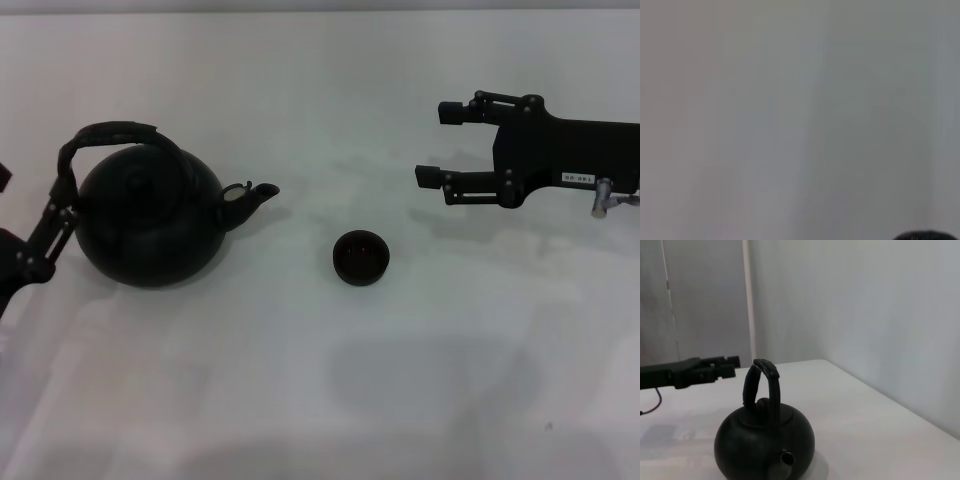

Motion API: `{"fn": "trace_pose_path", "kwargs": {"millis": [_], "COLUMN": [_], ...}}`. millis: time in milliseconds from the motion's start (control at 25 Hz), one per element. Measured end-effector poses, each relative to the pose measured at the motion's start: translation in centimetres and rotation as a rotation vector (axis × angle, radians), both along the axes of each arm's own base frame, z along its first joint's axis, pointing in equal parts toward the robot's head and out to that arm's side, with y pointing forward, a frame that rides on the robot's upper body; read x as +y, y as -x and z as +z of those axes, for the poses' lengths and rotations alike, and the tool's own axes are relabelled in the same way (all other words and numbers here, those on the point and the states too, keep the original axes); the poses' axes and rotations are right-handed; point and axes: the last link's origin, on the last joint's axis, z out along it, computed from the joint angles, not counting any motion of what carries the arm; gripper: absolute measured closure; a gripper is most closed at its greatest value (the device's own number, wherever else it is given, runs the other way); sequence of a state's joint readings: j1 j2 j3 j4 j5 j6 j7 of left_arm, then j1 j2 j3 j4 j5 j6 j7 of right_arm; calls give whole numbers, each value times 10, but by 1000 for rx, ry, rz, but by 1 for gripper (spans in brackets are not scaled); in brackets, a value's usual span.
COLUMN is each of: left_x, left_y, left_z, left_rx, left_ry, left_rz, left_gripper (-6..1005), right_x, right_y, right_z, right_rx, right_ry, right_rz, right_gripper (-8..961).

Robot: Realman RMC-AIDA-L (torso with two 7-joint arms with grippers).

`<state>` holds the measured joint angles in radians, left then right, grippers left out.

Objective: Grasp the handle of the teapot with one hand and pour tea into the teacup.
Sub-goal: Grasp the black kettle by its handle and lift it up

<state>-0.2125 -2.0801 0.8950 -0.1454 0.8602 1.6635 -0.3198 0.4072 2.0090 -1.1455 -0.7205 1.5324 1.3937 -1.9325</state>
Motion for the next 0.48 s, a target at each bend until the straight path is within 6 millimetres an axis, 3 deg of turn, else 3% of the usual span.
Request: {"fn": "trace_pose_path", "kwargs": {"millis": [480], "left_x": [18], "left_y": [5], "left_z": [-7], "left_rx": [-21], "left_ry": [82], "left_rz": [51], "left_gripper": [260], "right_x": [-5], "right_y": [-2], "right_z": [-2], "right_rx": [9], "right_ry": [13], "right_rz": [-5], "right_gripper": [102]}}
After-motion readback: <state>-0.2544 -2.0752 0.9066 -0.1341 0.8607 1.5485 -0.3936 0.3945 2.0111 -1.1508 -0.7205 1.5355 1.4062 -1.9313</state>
